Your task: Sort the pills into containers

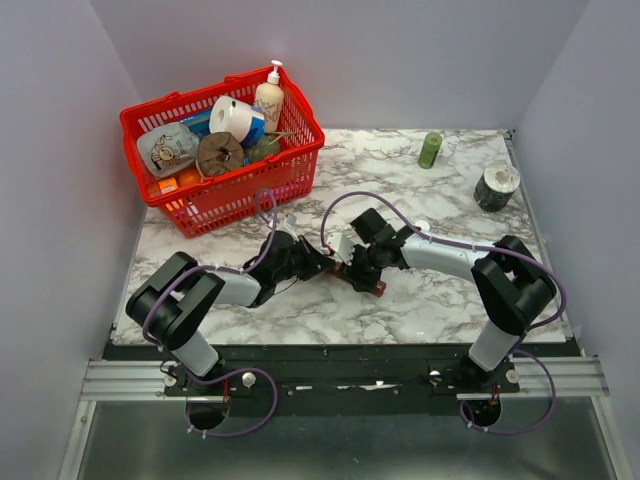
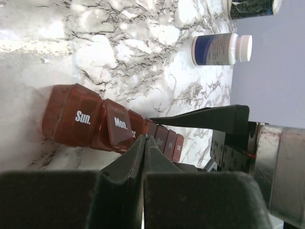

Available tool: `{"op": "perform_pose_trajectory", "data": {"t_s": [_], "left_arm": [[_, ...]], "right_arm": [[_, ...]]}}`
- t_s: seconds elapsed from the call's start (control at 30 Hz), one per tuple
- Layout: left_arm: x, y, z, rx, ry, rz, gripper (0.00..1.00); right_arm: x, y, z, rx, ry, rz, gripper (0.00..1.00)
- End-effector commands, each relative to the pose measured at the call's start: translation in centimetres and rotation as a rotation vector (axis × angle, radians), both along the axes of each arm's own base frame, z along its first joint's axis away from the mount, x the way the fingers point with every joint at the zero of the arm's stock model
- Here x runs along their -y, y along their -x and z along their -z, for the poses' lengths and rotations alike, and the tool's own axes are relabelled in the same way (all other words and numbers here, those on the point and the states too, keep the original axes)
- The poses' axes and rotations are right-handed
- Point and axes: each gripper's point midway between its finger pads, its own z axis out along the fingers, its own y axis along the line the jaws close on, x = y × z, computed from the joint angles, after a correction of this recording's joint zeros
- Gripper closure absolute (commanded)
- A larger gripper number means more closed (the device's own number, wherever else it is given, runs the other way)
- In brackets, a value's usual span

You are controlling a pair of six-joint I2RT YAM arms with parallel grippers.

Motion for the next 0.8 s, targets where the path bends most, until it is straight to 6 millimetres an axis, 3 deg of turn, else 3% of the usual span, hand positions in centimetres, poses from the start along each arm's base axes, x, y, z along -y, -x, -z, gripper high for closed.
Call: {"op": "perform_pose_trajectory", "data": {"t_s": [0.0,0.3,0.43,0.63,0.67,0.77], "left_arm": [[-0.1,-1.4,0.7,0.023,-0.062,-0.026,0.92],[0.8,-3.3,-0.6,0.062,-0.052,-0.022,0.91],[0.2,-3.5,-1.8,0.088,-0.062,-0.026,0.88],[-2.5,-1.0,-1.4,0.066,-0.161,-0.029,0.78],[-3.3,0.0,-0.3,0.039,-0.187,-0.032,0.77],[-4.4,1.1,-0.5,0.049,-0.203,-0.034,0.73]], "right_arm": [[-0.5,0.7,0.1,-0.024,0.002,-0.032,0.42],[-0.6,0.9,0.1,-0.025,0.003,-0.036,0.42],[-0.6,0.9,0.2,-0.026,0.004,-0.036,0.42],[-0.5,0.8,0.3,-0.026,0.009,-0.033,0.42],[-0.5,0.8,0.3,-0.028,0.010,-0.033,0.42],[-0.5,0.8,0.3,-0.028,0.011,-0.034,0.42]]}}
